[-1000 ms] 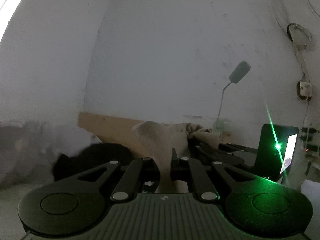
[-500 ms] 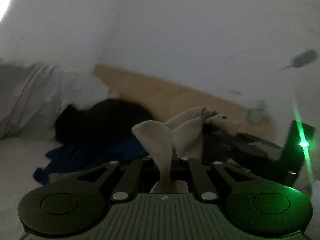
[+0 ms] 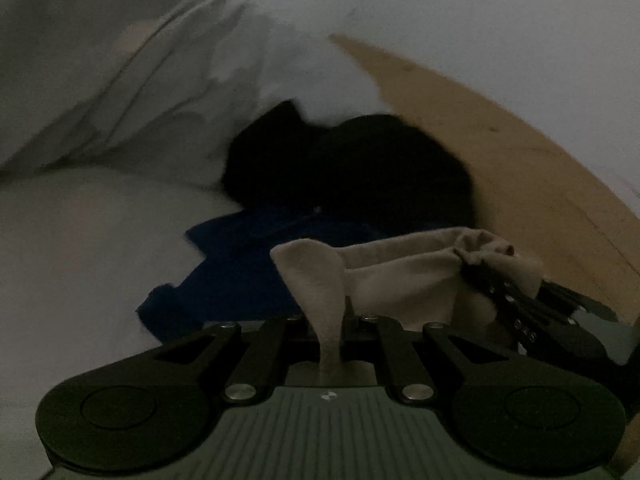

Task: Fold clothes
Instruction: 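Lower the beige shirt onto the dark clothes by the headboard with both tools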

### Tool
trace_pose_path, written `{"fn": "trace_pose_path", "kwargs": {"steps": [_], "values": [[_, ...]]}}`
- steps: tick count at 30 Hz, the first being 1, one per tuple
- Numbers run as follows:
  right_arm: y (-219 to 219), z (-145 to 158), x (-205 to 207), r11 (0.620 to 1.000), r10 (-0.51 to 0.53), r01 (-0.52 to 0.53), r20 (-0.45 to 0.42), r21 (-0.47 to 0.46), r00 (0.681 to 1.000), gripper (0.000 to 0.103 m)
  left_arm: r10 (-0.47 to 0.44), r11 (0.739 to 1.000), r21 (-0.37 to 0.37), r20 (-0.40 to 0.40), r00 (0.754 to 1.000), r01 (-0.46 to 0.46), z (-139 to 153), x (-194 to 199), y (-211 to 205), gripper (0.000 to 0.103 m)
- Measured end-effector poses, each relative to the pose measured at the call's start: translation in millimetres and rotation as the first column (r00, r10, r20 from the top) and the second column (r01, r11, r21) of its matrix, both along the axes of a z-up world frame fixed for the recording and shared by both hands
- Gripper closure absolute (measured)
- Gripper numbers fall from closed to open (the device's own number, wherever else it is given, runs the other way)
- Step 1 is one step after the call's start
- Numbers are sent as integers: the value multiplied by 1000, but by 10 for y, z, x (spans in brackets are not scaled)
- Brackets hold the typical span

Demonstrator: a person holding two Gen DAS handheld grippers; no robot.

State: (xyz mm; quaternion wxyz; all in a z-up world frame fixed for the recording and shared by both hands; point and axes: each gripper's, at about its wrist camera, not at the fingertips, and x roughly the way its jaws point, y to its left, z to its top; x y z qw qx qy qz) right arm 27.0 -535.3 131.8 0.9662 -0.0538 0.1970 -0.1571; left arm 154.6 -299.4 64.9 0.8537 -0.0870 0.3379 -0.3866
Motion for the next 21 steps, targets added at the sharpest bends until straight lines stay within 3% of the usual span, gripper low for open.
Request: {"fn": "trace_pose_path", "kwargs": {"steps": [5,9,13,15,16,17,18,19,20,21], "values": [[-249,-321,524,999,7,-2,-89,54,996,91,30,999,46,-47,998,-28,-299,313,-169,93],[-394,-576,688,993,-10,25,-123,118,992,90,20,991,133,-21,1000,-17,-513,338,-275,92],[-420,-739,768,989,-4,26,-151,145,989,89,16,982,190,10,1000,-17,-661,259,-253,85],[-444,-781,797,987,-14,39,-161,154,987,82,19,981,192,8,1000,-20,-700,228,-216,84],[-452,-797,800,988,-22,47,-167,148,986,68,26,979,203,18,1000,-29,-680,210,-192,82],[-451,-809,776,989,-57,79,-177,122,982,49,32,976,214,28,999,-38,-661,192,-169,73],[-447,-811,783,991,-86,103,-178,90,980,41,39,973,225,38,999,-46,-642,174,-145,52],[-419,-790,746,992,-107,118,-171,52,979,31,45,970,236,49,998,-55,-623,156,-122,40],[-391,-768,709,991,-128,132,-163,15,978,29,51,967,247,59,997,-64,-604,138,-98,25],[-363,-746,671,989,-148,147,-154,-23,977,27,57,964,257,69,996,-73,-585,120,-75,20]]}}
